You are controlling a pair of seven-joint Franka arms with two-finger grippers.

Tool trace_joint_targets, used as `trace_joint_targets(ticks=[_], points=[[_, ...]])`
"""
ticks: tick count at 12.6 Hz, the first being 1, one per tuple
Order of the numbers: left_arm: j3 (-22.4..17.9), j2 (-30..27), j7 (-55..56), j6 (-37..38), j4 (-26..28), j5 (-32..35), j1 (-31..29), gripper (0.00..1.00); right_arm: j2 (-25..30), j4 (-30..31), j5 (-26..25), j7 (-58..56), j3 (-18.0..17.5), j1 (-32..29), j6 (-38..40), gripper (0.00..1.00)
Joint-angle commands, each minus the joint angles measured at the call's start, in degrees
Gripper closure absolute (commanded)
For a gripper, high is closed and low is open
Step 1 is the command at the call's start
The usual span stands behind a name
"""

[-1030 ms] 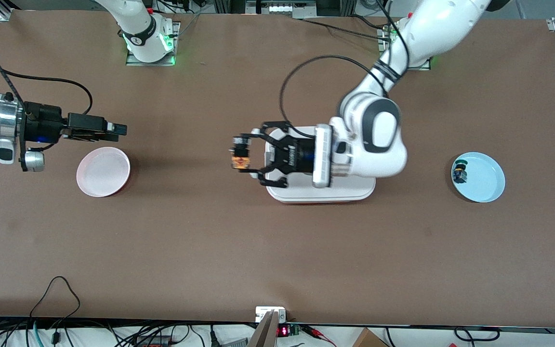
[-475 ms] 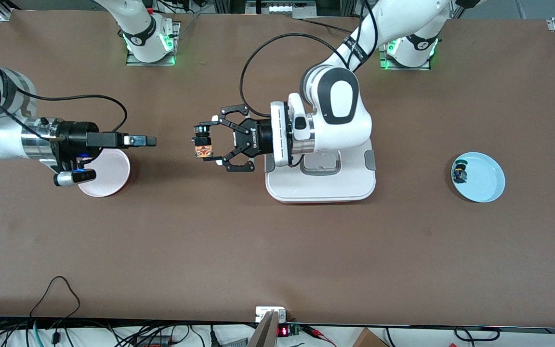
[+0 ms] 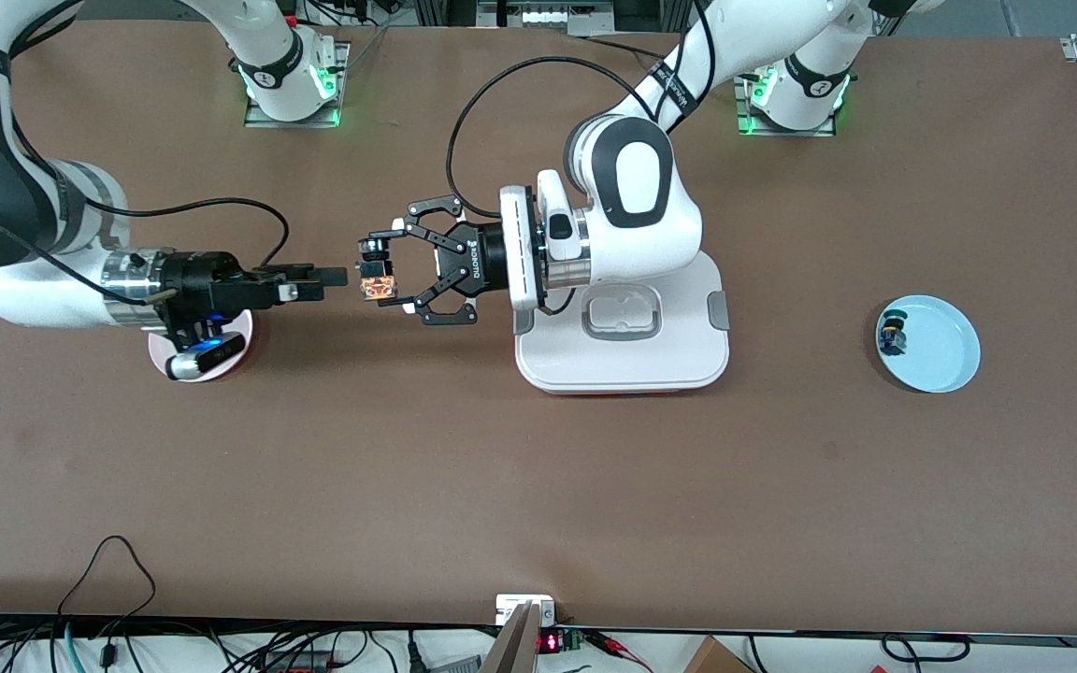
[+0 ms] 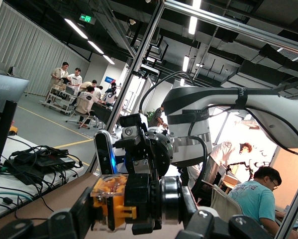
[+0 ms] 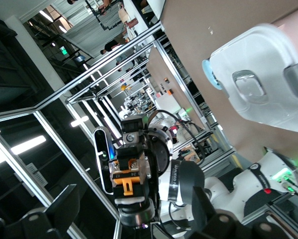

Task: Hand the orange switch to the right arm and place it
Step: 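Close the right gripper on the switch held by the left gripper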

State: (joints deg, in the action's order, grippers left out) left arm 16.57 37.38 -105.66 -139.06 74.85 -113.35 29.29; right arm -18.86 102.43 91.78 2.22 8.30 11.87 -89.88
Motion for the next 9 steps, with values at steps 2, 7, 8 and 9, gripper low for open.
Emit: trace_joint_targets(ticks=[2, 7, 8, 9], points=[[-0.66, 1.03, -0.25, -0.59, -2.43, -0.03, 0.77, 1.00, -2.67, -4.08, 2.26, 2.61, -1.35, 0.87, 1.90, 0.00], [-0.57, 1.03, -0.16, -0.59, -2.52, -0.11, 0.51, 1.00, -5.22, -6.54, 2.00, 2.44, -1.79, 1.31, 4.18, 0.00], [-0.57, 1.03, -0.16, -0.51, -2.52, -0.11, 0.51, 1.00, -5.49, -6.72, 2.00, 2.35, -1.71, 1.14, 5.06, 0.00], [-0.57, 1.03, -0.16, -0.59, -2.52, -0.11, 0.51, 1.00, -5.58, -7.42, 1.91, 2.52, -1.71, 0.87, 6.37, 0.00]])
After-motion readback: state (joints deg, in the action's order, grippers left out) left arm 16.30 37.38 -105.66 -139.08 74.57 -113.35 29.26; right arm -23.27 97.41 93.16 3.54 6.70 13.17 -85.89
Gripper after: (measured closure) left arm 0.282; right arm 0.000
